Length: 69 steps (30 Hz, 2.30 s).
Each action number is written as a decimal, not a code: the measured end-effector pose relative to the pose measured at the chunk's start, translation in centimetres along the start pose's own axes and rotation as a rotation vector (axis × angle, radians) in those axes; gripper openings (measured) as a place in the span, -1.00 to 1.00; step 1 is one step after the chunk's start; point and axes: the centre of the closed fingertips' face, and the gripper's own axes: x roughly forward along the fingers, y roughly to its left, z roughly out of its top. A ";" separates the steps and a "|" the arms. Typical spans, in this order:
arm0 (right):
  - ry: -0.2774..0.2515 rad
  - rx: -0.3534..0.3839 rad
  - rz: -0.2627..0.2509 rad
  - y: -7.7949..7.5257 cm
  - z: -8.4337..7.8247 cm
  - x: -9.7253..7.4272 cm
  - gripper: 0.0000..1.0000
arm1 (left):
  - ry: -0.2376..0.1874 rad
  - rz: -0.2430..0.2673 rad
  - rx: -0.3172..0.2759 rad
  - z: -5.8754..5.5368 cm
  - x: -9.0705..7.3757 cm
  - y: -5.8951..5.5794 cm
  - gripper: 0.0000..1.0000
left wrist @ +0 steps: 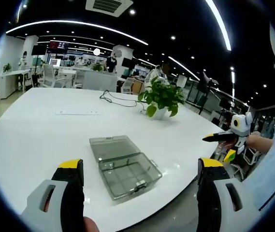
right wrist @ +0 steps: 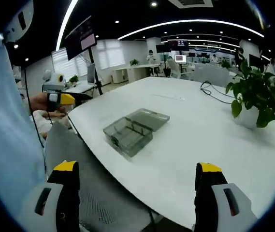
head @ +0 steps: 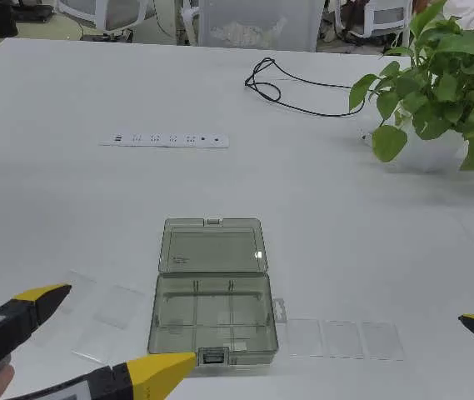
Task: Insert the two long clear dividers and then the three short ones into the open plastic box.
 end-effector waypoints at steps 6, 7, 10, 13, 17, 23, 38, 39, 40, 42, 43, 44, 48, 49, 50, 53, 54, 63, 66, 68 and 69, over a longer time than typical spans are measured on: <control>-0.016 0.012 -0.008 -0.2 0.1 0.3 1.00 | 0.001 0.003 -0.008 -0.4 0.0 0.1 1.00; -0.015 0.011 -0.006 -0.1 0.0 0.4 1.00 | 0.003 0.002 -0.009 -0.5 0.0 0.1 0.99; -0.006 0.013 -0.001 0.2 -0.3 0.6 1.00 | 0.007 0.000 -0.015 -0.8 -0.1 0.1 0.99; -0.004 0.016 0.002 0.4 -0.4 0.7 1.00 | 0.007 0.001 -0.021 -1.0 -0.1 0.1 0.99; -0.004 0.017 0.001 0.4 -0.3 0.7 1.00 | 0.007 -0.003 -0.024 -1.0 0.0 0.1 0.99; -0.006 0.016 -0.003 0.4 -0.2 0.7 1.00 | 0.007 -0.010 -0.020 -0.9 0.1 0.1 0.99; 0.002 0.027 0.004 0.9 -0.8 1.1 1.00 | 0.024 -0.011 -0.022 -1.3 0.0 0.3 0.98; 0.002 0.028 0.003 0.8 -0.8 1.1 1.00 | 0.025 -0.011 -0.022 -1.3 0.0 0.3 0.98; 0.001 0.028 0.003 0.8 -0.7 1.1 1.00 | 0.026 -0.012 -0.021 -1.3 0.1 0.3 0.98; 0.002 0.026 0.002 0.7 -0.6 1.0 1.00 | 0.027 -0.014 -0.020 -1.3 0.2 0.3 0.97; -0.001 0.023 -0.002 0.5 -0.5 1.0 1.00 | 0.027 -0.017 -0.019 -1.2 0.2 0.3 0.97; -0.004 0.023 -0.003 0.4 -0.3 1.0 1.00 | 0.029 -0.020 -0.017 -1.2 0.3 0.3 0.97; -0.010 0.015 -0.011 0.0 0.1 0.8 1.00 | 0.030 -0.024 -0.010 -1.0 0.4 0.3 0.97; -0.011 0.013 -0.014 -0.1 0.1 0.7 1.00 | 0.030 -0.024 -0.009 -0.9 0.5 0.3 0.97; -0.011 0.013 -0.017 -0.1 0.1 0.6 1.00 | 0.030 -0.024 -0.008 -0.9 0.5 0.3 0.97; -0.012 0.010 -0.024 -0.2 0.2 0.5 1.00 | 0.025 -0.026 -0.008 -0.9 0.5 0.4 0.97; -0.010 0.008 -0.028 -0.3 0.2 0.4 1.00 | 0.021 -0.025 -0.011 -0.9 0.5 0.5 0.97; -0.024 0.002 -0.039 -0.2 0.3 0.6 1.00 | 0.025 -0.012 -0.023 -1.4 0.3 1.1 0.94; -0.018 0.003 -0.036 -0.2 0.1 0.7 1.00 | 0.028 0.001 -0.026 -1.6 0.2 1.6 0.94; -0.017 0.004 -0.033 -0.1 0.1 0.8 1.00 | 0.035 0.009 -0.028 -1.8 0.1 1.9 0.93; -0.018 0.003 -0.031 0.0 0.1 0.9 1.00 | 0.039 0.015 -0.029 -2.0 0.1 2.1 0.93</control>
